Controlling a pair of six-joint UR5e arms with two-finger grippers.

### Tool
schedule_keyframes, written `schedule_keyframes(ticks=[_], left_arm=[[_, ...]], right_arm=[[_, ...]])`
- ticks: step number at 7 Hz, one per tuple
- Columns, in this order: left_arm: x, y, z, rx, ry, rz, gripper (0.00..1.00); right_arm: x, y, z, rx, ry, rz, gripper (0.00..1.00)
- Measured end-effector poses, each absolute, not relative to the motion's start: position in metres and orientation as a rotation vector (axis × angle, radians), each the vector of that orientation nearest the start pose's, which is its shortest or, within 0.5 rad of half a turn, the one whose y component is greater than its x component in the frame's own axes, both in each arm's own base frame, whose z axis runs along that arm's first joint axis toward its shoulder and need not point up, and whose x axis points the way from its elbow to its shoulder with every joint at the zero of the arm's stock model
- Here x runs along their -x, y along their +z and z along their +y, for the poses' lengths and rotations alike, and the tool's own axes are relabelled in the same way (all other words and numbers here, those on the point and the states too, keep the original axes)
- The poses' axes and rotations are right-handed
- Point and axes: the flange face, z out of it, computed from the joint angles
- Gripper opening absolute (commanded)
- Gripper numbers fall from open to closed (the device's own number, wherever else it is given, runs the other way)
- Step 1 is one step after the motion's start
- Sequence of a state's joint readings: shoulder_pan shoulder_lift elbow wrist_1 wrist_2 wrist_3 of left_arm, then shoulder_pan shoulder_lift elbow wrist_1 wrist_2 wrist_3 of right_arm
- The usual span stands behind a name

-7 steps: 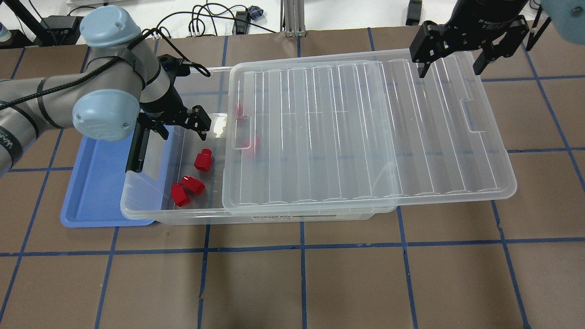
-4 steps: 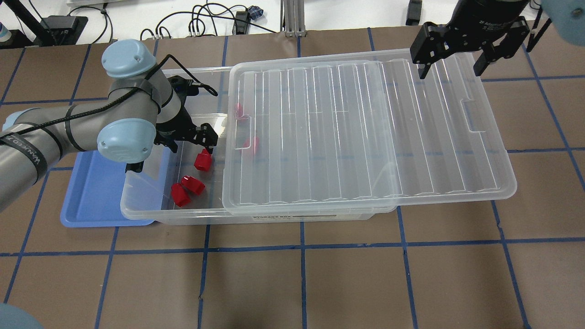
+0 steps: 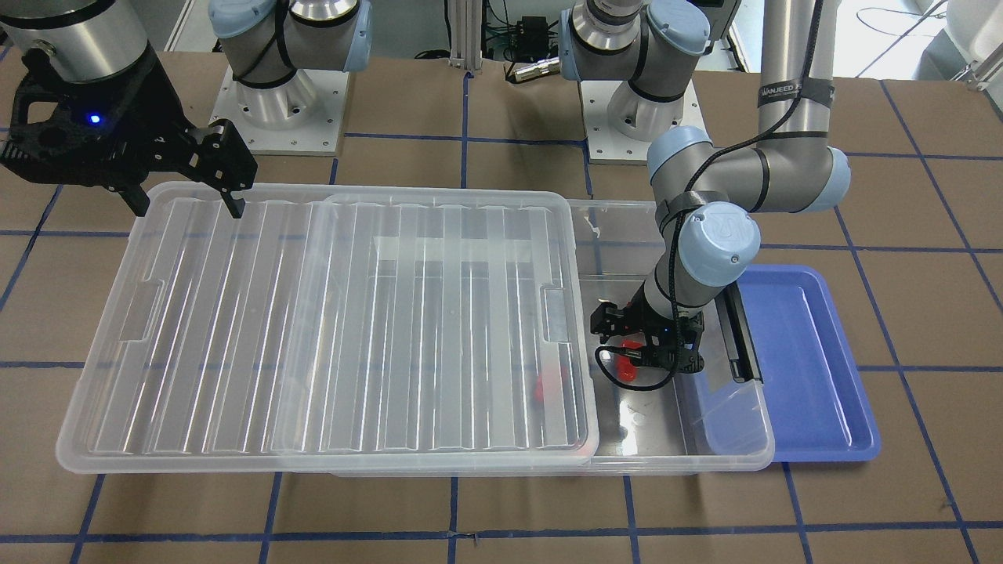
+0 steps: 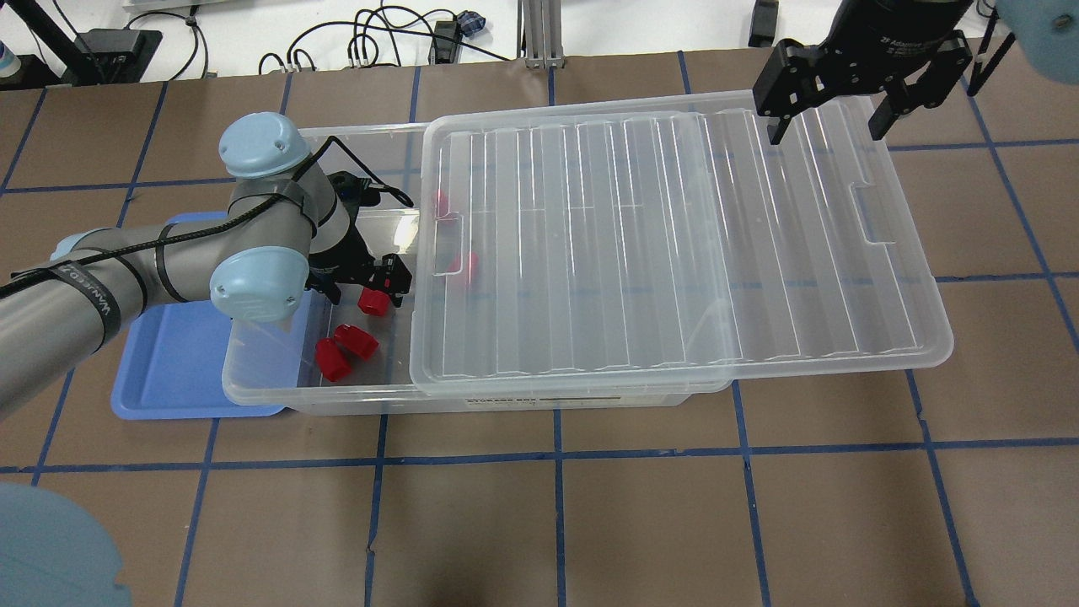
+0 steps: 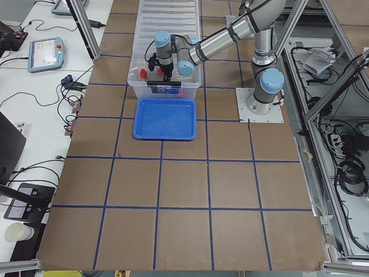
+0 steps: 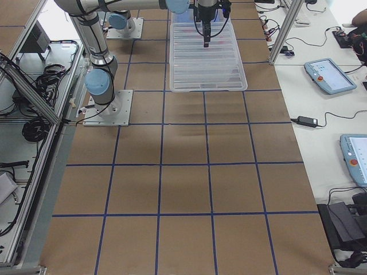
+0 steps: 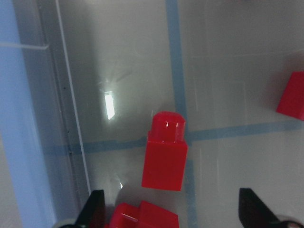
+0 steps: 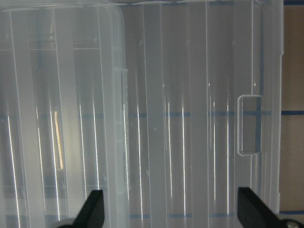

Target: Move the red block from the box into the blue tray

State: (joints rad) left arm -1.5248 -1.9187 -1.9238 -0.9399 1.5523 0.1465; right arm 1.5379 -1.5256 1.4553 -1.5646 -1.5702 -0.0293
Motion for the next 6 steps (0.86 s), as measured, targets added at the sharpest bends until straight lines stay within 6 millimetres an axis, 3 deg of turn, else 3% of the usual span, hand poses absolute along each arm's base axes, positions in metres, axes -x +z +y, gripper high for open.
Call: schedule_keyframes(ticks=[1,2,4,6], left_arm=[[0.110,0.193,-0.544,-0.156,0.113,3.160,0.16],[0.110,0.188,-0.544,-0.148,0.116,3.160,0.00],[0.110,0.189,-0.546,-0.136,0.104,3.160,0.00],[0.113,0.213,-0.554,-0.139,0.054,3.155,0.00]], right_arm=[[-0.117,0.522,-0.520,-0.005,-0.102,3.141,1.00],[-0.117,0.522,-0.520,-0.005,-0.103,3.141,1.00],[-0.116,0.522,-0.520,-0.006,-0.103,3.141,1.00],[-0.116,0.522,-0.520,-0.007,-0.106,3.140,1.00]])
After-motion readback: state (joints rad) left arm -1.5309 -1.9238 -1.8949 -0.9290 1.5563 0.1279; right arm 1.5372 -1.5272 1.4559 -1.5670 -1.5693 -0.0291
